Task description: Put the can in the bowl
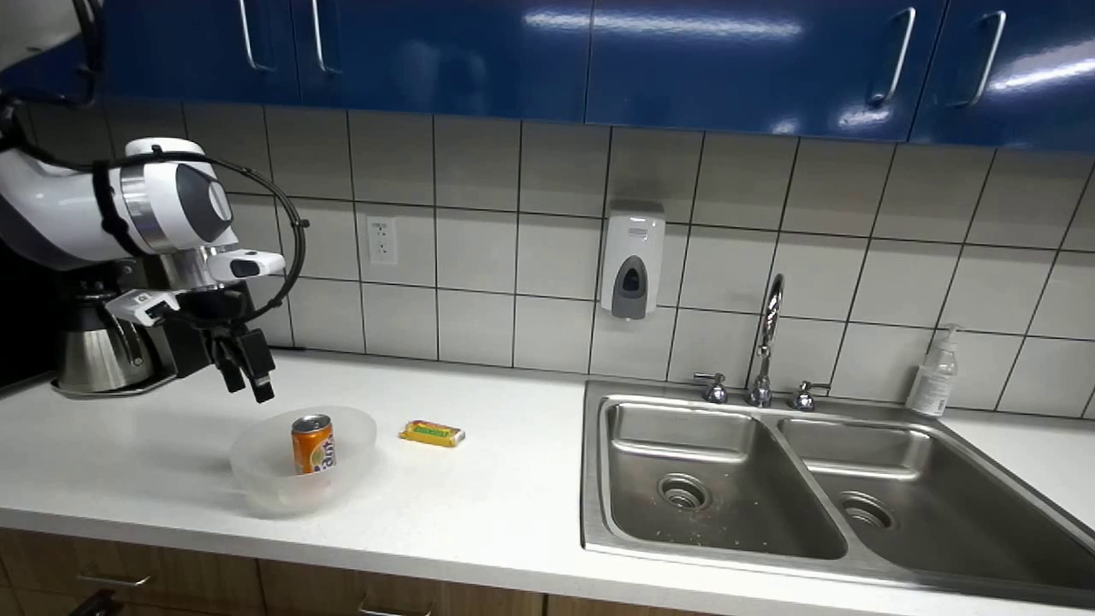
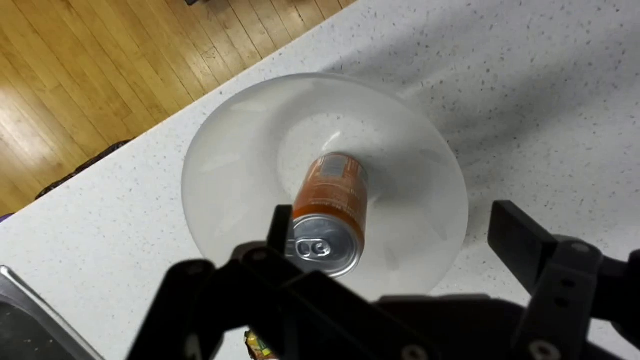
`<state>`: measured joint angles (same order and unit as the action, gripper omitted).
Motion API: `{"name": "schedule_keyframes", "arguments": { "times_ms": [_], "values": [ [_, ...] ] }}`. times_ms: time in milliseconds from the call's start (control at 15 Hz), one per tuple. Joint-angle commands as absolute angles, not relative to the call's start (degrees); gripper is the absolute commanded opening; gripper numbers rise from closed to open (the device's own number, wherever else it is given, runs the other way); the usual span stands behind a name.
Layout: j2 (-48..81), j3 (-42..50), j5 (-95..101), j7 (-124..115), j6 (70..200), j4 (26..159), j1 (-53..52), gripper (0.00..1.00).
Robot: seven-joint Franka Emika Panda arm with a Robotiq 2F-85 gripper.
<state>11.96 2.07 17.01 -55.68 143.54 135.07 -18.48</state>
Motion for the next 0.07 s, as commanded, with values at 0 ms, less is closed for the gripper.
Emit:
{"name": "schedule_keyframes", "arguments": {
  "times_ms": [0],
  "values": [
    [12.0,0.4,17.5,-55.9,143.3,134.9,-16.4,1.0]
  ]
}}
